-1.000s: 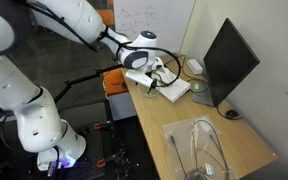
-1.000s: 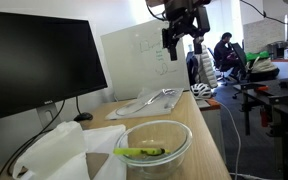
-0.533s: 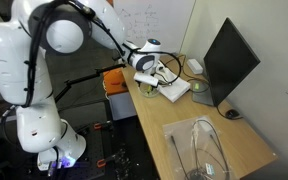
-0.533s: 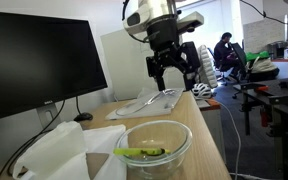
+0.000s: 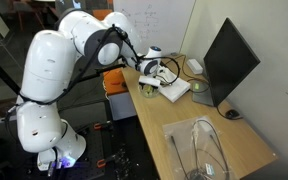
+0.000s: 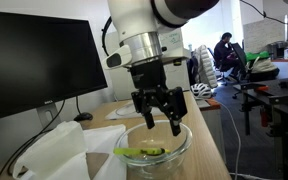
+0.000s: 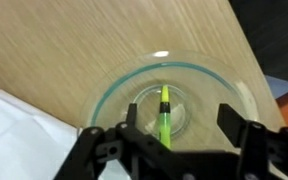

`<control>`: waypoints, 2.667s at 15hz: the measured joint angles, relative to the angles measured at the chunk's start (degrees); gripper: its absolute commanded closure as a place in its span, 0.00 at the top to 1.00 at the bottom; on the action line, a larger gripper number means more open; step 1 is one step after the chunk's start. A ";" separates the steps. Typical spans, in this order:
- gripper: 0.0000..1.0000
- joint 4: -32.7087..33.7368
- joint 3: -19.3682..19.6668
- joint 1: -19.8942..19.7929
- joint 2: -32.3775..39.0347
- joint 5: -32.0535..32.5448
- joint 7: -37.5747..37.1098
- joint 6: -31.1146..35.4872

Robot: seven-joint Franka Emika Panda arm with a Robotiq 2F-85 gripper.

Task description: Remove the pen from the bowl and put it on the table

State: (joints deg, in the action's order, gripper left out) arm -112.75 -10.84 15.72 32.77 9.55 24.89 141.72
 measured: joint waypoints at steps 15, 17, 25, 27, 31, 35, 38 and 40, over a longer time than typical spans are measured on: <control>0.02 14.12 -0.65 2.21 11.90 2.15 -7.50 -0.01; 0.02 13.85 -0.82 1.66 11.11 1.82 -7.50 -0.01; 0.02 8.37 -5.04 -3.13 2.24 -7.63 -7.53 0.13; 0.02 6.33 -5.00 -4.39 -1.78 -9.82 -8.55 0.02; 0.02 -0.50 -0.27 -6.14 -10.00 -9.84 -15.28 -2.69; 0.02 -9.87 4.43 -8.49 -15.60 -9.81 -21.55 -3.91; 0.02 -15.92 6.88 -9.21 -16.74 -9.83 -27.86 -3.75; 0.02 -18.10 7.66 -9.23 -15.81 -9.95 -33.10 -3.05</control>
State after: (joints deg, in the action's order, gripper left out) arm -130.85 -3.19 6.49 16.96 -0.41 -8.21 138.67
